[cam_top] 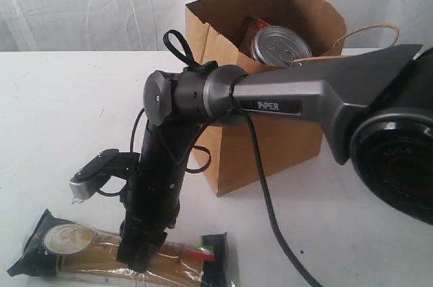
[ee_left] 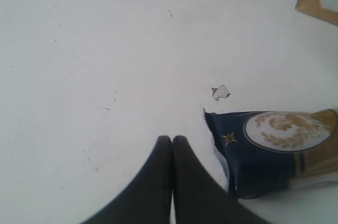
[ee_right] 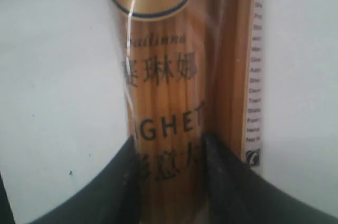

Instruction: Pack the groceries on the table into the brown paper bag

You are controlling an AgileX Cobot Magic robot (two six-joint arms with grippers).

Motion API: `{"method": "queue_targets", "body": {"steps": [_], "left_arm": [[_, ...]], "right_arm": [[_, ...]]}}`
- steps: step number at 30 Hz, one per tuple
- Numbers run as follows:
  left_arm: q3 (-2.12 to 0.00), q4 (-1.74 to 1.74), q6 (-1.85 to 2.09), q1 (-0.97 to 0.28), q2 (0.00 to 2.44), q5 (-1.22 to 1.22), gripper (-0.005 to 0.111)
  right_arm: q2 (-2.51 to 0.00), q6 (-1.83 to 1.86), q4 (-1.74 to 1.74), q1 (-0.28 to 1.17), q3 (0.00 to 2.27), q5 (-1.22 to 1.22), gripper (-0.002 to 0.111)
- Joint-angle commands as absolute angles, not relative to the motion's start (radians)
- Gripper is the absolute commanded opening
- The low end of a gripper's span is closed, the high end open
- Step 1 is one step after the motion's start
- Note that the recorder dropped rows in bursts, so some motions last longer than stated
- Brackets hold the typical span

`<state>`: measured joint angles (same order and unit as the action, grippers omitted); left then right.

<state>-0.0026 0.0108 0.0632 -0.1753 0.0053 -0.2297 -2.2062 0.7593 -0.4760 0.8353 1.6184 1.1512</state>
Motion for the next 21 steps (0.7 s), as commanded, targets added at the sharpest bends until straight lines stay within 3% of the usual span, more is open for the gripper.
{"method": "queue_targets", "body": {"steps": [1, 21], "left_arm": [[0.000, 0.013, 0.061, -0.171, 0.000, -0.233, 0.000], [0.000, 0.013, 0.061, -0.171, 0.000, -0.233, 0.000]], "right_arm": [[-2.148, 0.725, -0.432, 0.833, 1.505, 1.138, 0.000], [-1.674, 0.617, -0.387, 0.683, 0.845, 0.752, 0.000]]}}
